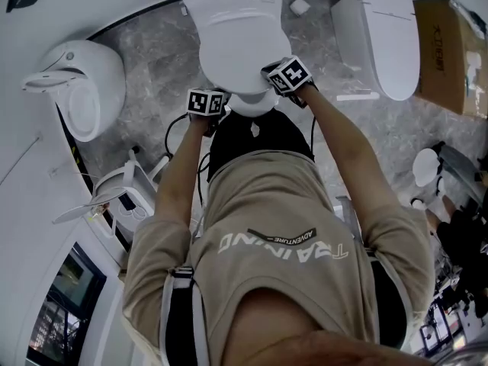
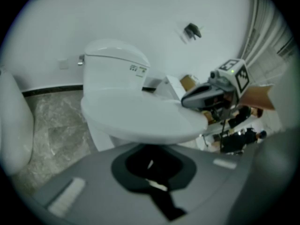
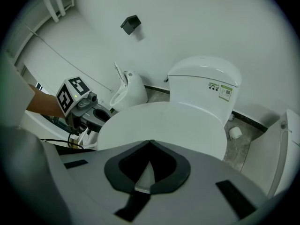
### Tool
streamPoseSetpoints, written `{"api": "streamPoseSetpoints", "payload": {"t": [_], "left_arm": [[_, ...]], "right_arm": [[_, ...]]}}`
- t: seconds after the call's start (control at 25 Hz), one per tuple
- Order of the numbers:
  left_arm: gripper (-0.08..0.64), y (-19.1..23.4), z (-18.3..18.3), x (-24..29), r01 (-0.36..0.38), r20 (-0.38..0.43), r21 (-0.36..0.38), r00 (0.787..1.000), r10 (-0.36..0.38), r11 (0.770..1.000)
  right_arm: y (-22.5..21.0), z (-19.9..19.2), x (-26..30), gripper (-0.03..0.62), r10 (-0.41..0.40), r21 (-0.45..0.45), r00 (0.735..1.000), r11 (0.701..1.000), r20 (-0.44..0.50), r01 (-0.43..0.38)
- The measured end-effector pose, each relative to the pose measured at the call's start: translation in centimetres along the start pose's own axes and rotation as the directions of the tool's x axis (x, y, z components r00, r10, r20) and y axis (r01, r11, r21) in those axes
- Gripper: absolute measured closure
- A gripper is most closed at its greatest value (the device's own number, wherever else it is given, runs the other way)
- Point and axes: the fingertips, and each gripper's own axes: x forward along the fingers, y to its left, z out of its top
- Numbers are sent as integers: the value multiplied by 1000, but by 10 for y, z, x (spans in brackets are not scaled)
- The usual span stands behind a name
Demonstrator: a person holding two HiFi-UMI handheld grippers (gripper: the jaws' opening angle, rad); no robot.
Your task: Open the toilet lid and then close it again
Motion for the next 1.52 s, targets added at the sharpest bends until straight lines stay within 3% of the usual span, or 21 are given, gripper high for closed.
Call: {"api": "streamPoseSetpoints", "payload": {"t": [0.32, 0.72, 1.2, 1.52], "left_arm": [[557, 4, -27, 10, -21, -38, -50, 999, 19, 999], [557, 15, -54, 6, -107, -91, -96, 991, 98, 990], [557, 13, -60, -3, -161, -84, -132, 985, 151, 978], [555, 6, -54, 1, -155, -71, -119, 987, 147, 981]], "right_arm": [[4, -21, 12, 578, 14, 17, 1000, 1000, -18, -14], [11, -49, 28, 578, 9, -25, 998, 1000, -70, -11], [14, -69, 42, 578, 40, -39, 995, 998, -88, -43], [18, -82, 54, 578, 39, -31, 994, 999, -97, -42]]}}
